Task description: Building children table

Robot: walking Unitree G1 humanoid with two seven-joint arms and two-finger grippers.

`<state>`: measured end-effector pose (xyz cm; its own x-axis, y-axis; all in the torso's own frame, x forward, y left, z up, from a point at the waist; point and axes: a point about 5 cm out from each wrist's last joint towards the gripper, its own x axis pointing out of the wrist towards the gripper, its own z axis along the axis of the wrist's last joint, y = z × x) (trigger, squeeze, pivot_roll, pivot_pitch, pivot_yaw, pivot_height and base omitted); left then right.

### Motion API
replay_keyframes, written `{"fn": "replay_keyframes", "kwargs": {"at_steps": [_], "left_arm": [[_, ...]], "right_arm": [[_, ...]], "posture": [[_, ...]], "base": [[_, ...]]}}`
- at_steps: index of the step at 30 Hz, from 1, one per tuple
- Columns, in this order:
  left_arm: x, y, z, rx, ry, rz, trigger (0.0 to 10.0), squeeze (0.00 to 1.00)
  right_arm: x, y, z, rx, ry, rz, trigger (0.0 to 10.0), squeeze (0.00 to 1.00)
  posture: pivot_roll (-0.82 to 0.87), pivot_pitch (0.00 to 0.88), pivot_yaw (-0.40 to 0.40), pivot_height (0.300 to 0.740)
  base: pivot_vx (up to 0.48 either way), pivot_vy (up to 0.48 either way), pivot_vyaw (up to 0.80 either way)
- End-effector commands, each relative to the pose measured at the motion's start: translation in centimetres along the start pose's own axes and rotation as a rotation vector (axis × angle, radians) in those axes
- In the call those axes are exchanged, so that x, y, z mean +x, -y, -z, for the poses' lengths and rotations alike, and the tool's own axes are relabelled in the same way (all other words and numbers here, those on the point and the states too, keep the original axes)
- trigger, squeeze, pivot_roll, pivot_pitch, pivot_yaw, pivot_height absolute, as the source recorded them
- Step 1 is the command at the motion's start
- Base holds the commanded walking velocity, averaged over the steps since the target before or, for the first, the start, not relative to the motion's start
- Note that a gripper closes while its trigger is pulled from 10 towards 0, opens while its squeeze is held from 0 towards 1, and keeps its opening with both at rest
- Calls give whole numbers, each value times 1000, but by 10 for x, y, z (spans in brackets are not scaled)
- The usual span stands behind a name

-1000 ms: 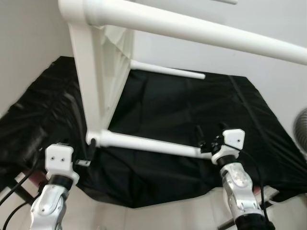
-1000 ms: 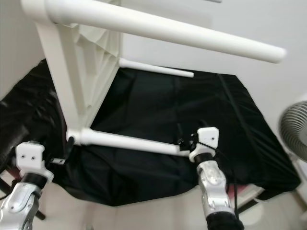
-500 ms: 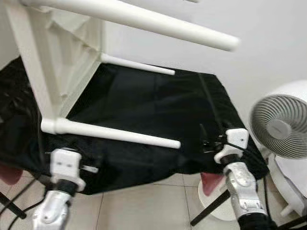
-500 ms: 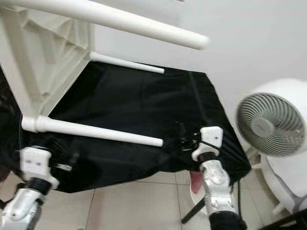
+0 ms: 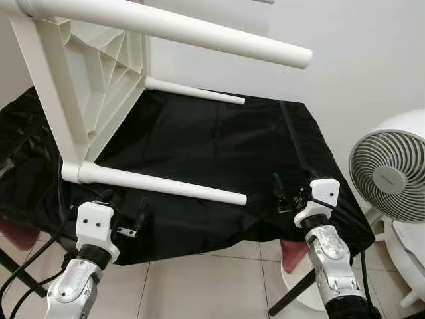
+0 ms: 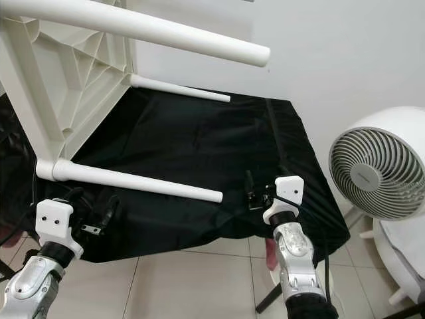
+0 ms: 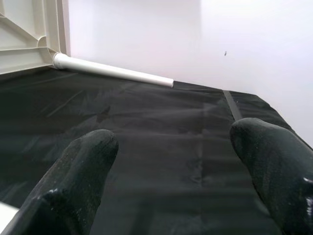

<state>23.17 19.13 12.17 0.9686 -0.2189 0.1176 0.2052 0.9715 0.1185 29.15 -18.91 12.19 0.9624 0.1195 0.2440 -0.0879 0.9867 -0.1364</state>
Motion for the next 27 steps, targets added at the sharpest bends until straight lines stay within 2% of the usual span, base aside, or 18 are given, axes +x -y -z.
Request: {"fn": "replay_keyframes", "kwargs": {"at_steps": [1,12,20,27], "left_arm": [[4,0,-1,-17,0,-3,10000,0],[13,-9,-7,-29,18,-43,10000,0],[14,-9,-9,-23,26,-40,10000,0],[14,-11,-11,-12,23,-35,10000,0]], "right_arm": [[-1,-2,0,-4,-5,-4,10000,0],[-5,-1,1,-4,-13,3,10000,0],[-5,-2,2,-4,-15,4,10000,0],[-5,-3,3,-3,-18,2,10000,0]], "posture": [[111,47,-60,740],[102,61,-54,740],[107,63,-52,740],[112,64,-52,740]], "base": [[0,319,0],[0,319,0],[0,320,0],[0,34,0]]}}
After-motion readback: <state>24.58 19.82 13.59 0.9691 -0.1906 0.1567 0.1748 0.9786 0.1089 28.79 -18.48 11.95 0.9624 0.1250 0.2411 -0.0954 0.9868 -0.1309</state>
